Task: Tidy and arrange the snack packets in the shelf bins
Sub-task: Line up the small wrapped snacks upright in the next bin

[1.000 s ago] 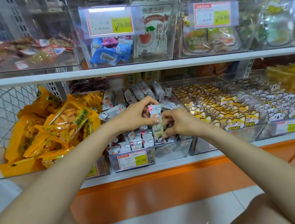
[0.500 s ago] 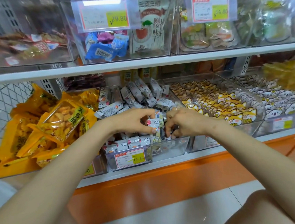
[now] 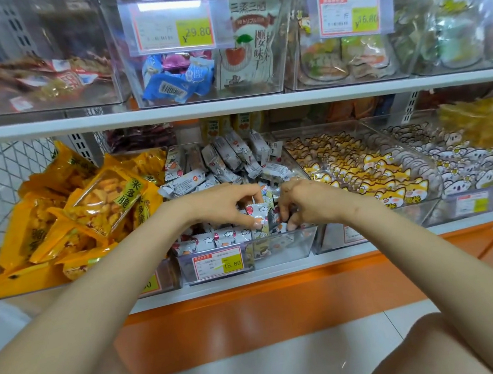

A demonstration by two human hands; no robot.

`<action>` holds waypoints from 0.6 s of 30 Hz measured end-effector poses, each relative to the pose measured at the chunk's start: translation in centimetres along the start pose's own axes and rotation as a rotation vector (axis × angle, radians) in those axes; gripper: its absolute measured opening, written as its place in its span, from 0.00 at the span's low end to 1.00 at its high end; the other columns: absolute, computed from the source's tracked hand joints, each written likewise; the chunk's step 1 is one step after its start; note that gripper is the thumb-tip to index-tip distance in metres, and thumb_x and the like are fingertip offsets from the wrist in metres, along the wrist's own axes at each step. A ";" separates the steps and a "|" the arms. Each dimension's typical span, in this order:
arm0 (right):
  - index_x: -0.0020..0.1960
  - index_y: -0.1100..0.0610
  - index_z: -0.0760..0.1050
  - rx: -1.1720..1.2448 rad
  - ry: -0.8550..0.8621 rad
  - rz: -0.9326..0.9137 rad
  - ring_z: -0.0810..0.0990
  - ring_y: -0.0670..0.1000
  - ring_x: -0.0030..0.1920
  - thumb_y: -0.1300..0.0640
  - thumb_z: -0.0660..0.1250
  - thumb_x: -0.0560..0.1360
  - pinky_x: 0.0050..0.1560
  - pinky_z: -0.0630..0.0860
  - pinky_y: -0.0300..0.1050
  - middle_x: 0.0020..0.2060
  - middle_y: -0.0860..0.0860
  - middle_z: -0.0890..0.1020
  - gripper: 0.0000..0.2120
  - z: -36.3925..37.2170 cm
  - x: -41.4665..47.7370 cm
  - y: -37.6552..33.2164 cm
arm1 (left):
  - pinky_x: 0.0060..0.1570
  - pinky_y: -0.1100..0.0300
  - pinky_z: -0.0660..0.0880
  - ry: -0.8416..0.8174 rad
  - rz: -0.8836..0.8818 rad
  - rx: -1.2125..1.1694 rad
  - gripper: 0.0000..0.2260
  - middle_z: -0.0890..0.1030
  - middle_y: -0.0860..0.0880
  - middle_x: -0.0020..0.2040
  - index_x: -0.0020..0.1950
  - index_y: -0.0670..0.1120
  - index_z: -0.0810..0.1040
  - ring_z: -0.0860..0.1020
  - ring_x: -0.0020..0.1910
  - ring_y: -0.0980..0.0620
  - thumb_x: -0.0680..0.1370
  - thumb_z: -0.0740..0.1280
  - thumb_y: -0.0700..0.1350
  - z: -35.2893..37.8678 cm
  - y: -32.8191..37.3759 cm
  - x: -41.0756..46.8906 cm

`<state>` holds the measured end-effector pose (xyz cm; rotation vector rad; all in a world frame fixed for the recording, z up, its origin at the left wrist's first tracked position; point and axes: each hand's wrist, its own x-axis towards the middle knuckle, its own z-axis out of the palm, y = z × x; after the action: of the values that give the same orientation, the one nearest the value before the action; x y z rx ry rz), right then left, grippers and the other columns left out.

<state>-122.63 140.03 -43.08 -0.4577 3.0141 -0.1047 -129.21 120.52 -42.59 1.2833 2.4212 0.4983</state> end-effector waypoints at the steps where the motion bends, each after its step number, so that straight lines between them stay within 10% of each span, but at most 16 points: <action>1: 0.48 0.58 0.81 -0.019 -0.007 0.016 0.71 0.50 0.55 0.53 0.74 0.69 0.52 0.72 0.47 0.49 0.52 0.74 0.11 -0.1 0.1 -0.1 | 0.40 0.55 0.66 -0.001 -0.002 -0.005 0.12 0.73 0.45 0.45 0.50 0.55 0.69 0.69 0.39 0.50 0.73 0.70 0.53 0.0 0.0 0.0; 6: 0.57 0.60 0.79 -0.220 -0.068 0.022 0.72 0.55 0.59 0.43 0.65 0.75 0.52 0.68 0.45 0.50 0.52 0.68 0.22 0.2 0.0 -1.0 | 0.47 0.50 0.70 -0.001 -0.009 -0.036 0.15 0.74 0.43 0.53 0.56 0.52 0.70 0.73 0.48 0.43 0.74 0.70 0.52 0.1 -0.1 -0.2; 18: 0.44 0.52 0.79 -0.160 0.106 0.049 0.75 0.54 0.52 0.56 0.66 0.72 0.42 0.63 0.40 0.45 0.50 0.71 0.03 0.6 0.1 -1.4 | 0.39 0.62 0.65 0.030 -0.007 0.032 0.15 0.70 0.53 0.44 0.53 0.53 0.68 0.67 0.38 0.56 0.73 0.71 0.52 0.3 -0.1 -0.1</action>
<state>-122.25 138.66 -43.55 -0.4031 3.1496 0.1202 -129.15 120.43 -42.89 1.2893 2.4665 0.4827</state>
